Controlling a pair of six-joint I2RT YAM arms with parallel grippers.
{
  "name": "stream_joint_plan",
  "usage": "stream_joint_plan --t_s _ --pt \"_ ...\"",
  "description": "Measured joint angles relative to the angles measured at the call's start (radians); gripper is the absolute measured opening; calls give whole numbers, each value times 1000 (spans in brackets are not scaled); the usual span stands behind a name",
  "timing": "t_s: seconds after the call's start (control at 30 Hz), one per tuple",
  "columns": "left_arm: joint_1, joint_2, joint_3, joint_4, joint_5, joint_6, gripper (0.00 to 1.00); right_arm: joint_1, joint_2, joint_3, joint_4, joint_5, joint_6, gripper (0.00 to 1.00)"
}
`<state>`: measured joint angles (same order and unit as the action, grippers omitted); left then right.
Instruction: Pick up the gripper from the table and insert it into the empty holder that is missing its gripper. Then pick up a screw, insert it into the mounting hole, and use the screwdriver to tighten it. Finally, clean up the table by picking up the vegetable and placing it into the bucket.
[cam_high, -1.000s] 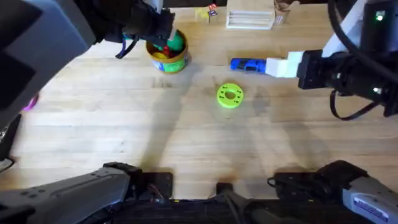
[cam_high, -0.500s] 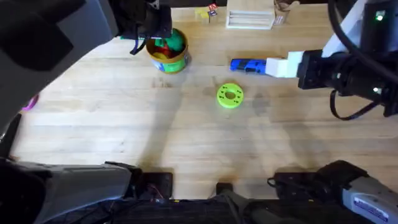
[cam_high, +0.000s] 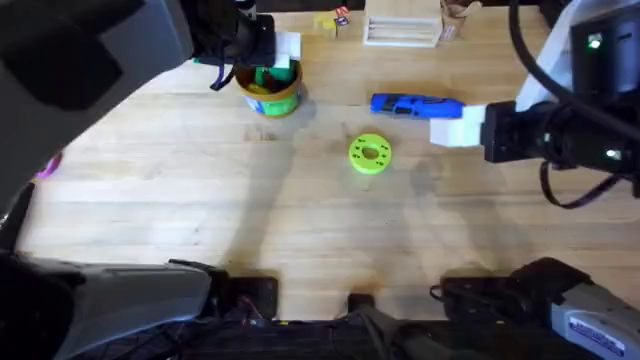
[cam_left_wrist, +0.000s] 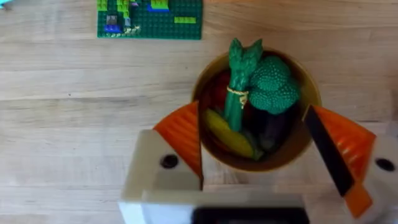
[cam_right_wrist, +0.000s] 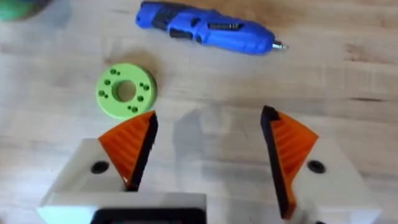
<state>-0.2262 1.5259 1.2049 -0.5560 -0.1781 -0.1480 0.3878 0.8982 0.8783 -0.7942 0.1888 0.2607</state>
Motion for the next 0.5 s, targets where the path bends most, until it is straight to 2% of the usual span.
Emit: stream_joint_plan --t_s 0.1,0.27,0.4,0.5 --pt "-18 -47 0 -34 -3 58 995 0 0 68 -92 -3 -4 991" --pt "-99 -181 0 -124 -2 172 995 0 -6 209 -167 -3 -9 992" --pt "-158 -296 0 -187 -2 237 994 0 -34 238 -173 -3 -11 991" --pt "-176 -367 0 -213 -2 260 994 0 -55 238 -179 -11 -11 992"
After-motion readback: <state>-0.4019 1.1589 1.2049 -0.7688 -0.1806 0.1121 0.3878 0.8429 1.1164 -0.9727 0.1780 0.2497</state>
